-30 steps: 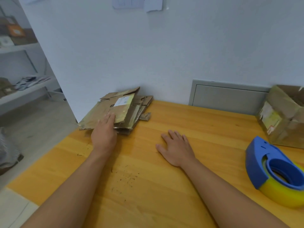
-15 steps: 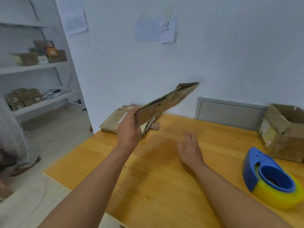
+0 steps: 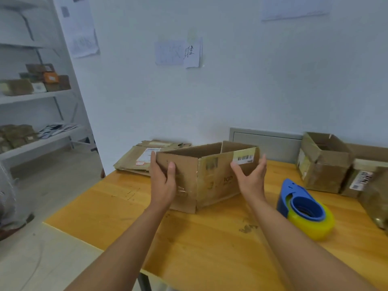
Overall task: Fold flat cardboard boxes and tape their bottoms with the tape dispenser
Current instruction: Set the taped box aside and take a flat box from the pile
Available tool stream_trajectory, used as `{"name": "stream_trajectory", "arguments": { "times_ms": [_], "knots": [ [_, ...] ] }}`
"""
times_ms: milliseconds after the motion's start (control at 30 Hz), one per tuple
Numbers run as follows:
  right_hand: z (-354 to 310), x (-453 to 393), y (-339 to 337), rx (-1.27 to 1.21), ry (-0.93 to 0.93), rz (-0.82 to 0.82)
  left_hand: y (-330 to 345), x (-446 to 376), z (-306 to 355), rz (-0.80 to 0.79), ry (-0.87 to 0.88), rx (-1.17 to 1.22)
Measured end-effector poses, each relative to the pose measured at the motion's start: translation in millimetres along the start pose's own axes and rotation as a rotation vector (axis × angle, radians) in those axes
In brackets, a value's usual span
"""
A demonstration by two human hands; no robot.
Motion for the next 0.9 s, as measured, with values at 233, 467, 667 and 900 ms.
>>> {"name": "stream_trajectory", "arguments": {
  "times_ms": [233, 467, 667, 900],
  "knots": [
    [0.3, 18.2, -7.2, 0.047, -0.052, 0.030, 23.4, 6.1, 5.2, -0.030, -0.116, -0.065],
    [-2.4, 29.7, -10.3, 0.068, -0.071, 0.080, 48.0, 0.7, 22.9, -0.194, -0.205, 0.204],
    [4.8, 25.6, -19.9, 0.128, -0.102, 0.122, 54.4, -2.0, 22.2, -0.182, -0.266, 0.156],
    [4.4, 18.2, -11.9, 0.182, -0.068, 0.030, 48.3, 18.3, 16.2, -0.253, -0.181, 0.234]
  ]
}}
Point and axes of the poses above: each hand's wrist, its own x-axis away from the middle knuckle, its own y-axis out of the palm, z = x × y, the point moved 1 cm from there along -x, towards the middle knuckle, and after that the axes turned 4 degrees about z, right-handed, at the moved point
